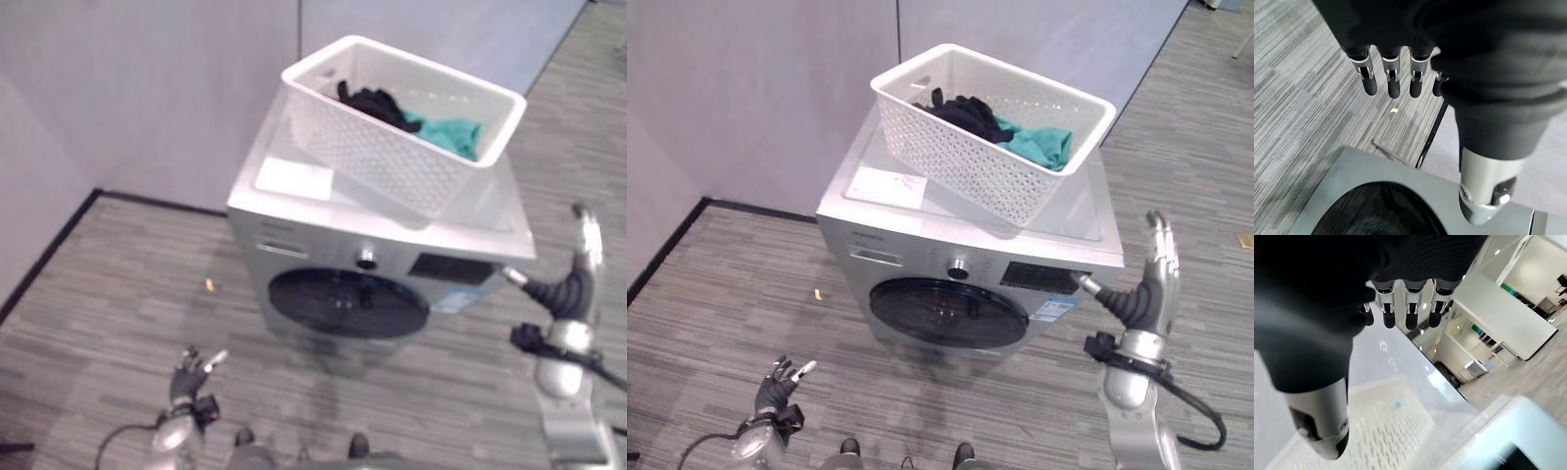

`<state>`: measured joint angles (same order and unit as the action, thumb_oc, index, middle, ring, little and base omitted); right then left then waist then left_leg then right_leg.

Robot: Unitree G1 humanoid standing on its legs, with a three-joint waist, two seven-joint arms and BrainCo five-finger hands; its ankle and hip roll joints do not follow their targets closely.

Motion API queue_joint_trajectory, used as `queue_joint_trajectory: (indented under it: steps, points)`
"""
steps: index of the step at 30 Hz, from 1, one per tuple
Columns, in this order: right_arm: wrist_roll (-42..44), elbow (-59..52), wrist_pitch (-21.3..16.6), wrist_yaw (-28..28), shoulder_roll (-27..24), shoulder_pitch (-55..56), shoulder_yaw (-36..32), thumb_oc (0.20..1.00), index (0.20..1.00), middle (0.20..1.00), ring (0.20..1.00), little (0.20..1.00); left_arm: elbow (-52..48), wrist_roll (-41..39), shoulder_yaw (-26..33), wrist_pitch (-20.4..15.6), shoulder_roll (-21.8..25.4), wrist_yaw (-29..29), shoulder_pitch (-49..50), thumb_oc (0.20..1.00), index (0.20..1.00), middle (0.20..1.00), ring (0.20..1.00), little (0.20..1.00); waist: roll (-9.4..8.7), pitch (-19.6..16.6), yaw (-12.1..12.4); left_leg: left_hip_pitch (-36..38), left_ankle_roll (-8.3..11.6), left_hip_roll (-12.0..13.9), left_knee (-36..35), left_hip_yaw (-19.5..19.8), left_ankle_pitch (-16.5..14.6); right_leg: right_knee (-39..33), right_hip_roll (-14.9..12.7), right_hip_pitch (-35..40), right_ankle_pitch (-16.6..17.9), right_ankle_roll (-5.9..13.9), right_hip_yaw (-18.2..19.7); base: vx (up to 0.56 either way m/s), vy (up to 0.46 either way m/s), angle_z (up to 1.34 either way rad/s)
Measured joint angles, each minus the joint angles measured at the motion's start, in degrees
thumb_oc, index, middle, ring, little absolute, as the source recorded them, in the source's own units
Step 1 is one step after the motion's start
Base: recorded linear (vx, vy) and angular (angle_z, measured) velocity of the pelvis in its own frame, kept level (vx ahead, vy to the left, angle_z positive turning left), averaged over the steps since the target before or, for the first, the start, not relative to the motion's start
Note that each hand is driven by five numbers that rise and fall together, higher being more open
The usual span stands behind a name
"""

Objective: Grab the laundry basket,head to the washer,open it,put in the laundry and shut it.

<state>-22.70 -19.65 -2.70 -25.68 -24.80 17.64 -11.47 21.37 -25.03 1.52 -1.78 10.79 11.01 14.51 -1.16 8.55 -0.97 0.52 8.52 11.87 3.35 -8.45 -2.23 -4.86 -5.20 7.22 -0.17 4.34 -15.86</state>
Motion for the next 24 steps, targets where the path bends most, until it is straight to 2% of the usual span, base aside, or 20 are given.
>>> queue_joint_trajectory:
  steps: [1,6,7,9,15,19,24]
  points:
    - [-0.4,0.26,-0.02,0.24,0.01,2.54,1.21,1.0,1.0,1.0,1.0,1.0,0.0,-0.01,-0.38,0.0,0.04,-0.01,0.61,1.0,1.0,1.0,1.0,1.0,0.19,-0.1,-0.02,0.62,-0.08,-0.36,-1.36,-0.05,0.82,-0.01,-0.25,0.02,0.08,0.13,-0.03,-0.03,0.041,0.05]
    - [-1.69,5.16,-0.22,1.14,0.47,6.31,4.53,1.0,1.0,1.0,1.0,1.0,0.11,-1.27,-0.89,-0.09,0.41,0.35,0.92,1.0,1.0,1.0,1.0,1.0,1.09,0.11,-1.43,0.81,-0.22,-1.0,-1.02,-0.57,0.84,0.4,-1.2,-0.76,0.54,0.59,0.88,-0.02,0.14,-0.09]
    - [-1.63,12.2,0.89,3.44,-0.87,6.32,7.23,1.0,1.0,1.0,1.0,1.0,-0.11,-1.56,-1.05,-0.14,0.87,0.3,1.85,1.0,1.0,1.0,1.0,1.0,1.43,-0.02,-1.82,1.78,-0.77,-1.32,-2.86,-2.06,0.91,0.37,-1.68,-0.99,0.58,0.86,1.58,0.0,0.191,-0.28]
    - [-1.53,15.26,1.79,4.54,-0.07,7.37,7.07,1.0,1.0,1.0,1.0,1.0,-0.1,-1.56,-0.96,-0.19,1.22,0.24,1.66,1.0,1.0,1.0,1.0,1.0,1.52,0.15,-2.5,1.87,-0.7,-2.09,-3.16,-2.6,1.0,0.11,-2.16,-1.66,1.28,1.11,2.6,0.01,0.105,-0.28]
    - [-1.25,24.36,3.26,5.43,-0.09,5.54,6.92,1.0,1.0,1.0,1.0,1.0,-0.14,-1.57,1.43,-0.3,2.06,0.0,2.13,1.0,1.0,1.0,1.0,1.0,1.34,1.86,-2.14,3.56,-1.57,-3.63,-6.08,-4.36,1.77,0.0,-3.63,-2.04,1.64,1.72,4.02,0.01,0.054,-0.12]
    - [-0.93,28.25,3.31,5.9,-0.09,4.76,6.5,1.0,1.0,1.0,1.0,1.0,-0.03,-2.94,2.13,-0.31,2.01,-0.53,2.62,1.0,1.0,1.0,1.0,1.0,1.05,2.89,-1.23,3.02,-1.83,-3.96,-6.49,-3.46,1.99,-0.03,-3.79,-2.11,1.64,1.74,3.18,0.0,-0.003,0.12]
    - [-0.89,30.58,3.62,6.62,-0.21,3.61,5.06,1.0,1.0,1.0,1.0,1.0,0.98,-3.33,2.79,-0.29,1.88,-2.13,4.32,1.0,1.0,1.0,1.0,1.0,1.67,3.34,-0.47,1.43,-2.2,-4.06,-6.33,-1.88,2.27,-0.05,-3.8,-2.56,1.63,1.75,1.38,0.0,-0.036,0.17]
